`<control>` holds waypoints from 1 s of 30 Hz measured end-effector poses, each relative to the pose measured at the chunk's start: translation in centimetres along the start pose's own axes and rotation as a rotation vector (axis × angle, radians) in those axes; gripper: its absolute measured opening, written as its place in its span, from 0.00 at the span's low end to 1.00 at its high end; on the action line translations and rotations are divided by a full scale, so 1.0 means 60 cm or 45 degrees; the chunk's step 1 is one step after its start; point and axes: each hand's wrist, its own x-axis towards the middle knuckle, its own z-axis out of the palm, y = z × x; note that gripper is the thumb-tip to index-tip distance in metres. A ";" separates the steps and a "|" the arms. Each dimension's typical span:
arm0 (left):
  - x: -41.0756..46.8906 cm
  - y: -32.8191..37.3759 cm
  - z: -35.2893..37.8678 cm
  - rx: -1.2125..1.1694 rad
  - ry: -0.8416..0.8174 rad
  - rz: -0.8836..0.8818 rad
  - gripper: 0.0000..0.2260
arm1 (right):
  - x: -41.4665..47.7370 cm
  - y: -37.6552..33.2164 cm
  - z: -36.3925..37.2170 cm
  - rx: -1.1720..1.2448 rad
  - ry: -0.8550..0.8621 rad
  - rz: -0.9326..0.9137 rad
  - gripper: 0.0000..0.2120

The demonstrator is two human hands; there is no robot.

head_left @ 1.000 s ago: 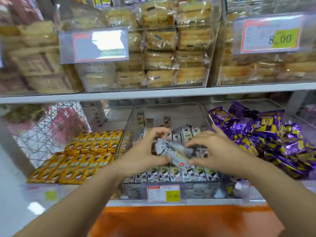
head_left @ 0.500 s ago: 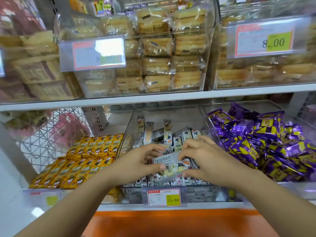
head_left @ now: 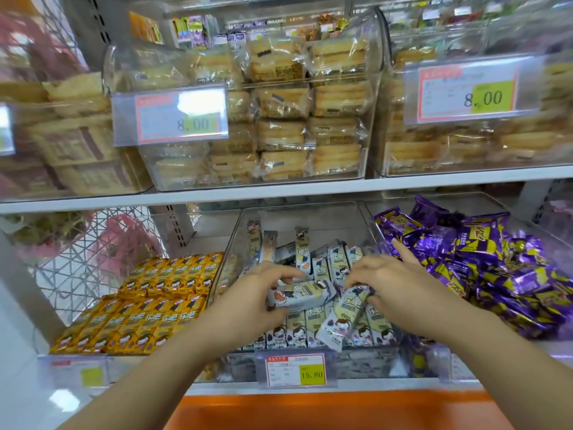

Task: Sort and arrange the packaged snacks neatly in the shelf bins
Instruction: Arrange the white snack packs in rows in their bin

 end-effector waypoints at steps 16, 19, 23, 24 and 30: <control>0.038 -0.011 -0.010 0.512 -0.132 0.047 0.26 | -0.008 -0.031 -0.007 -0.070 0.021 -0.046 0.23; 0.043 0.000 0.012 0.238 -0.195 0.066 0.23 | 0.001 -0.028 -0.003 -0.154 0.227 -0.103 0.29; 0.032 0.002 0.028 -0.226 -0.141 0.002 0.19 | 0.000 -0.030 -0.003 -0.024 0.113 -0.101 0.29; 0.031 0.003 0.029 -0.297 -0.139 -0.007 0.16 | -0.002 -0.033 -0.006 0.059 0.110 -0.124 0.26; 0.041 0.037 0.054 -0.522 -0.151 -0.032 0.16 | -0.011 -0.019 -0.008 0.087 0.055 -0.102 0.21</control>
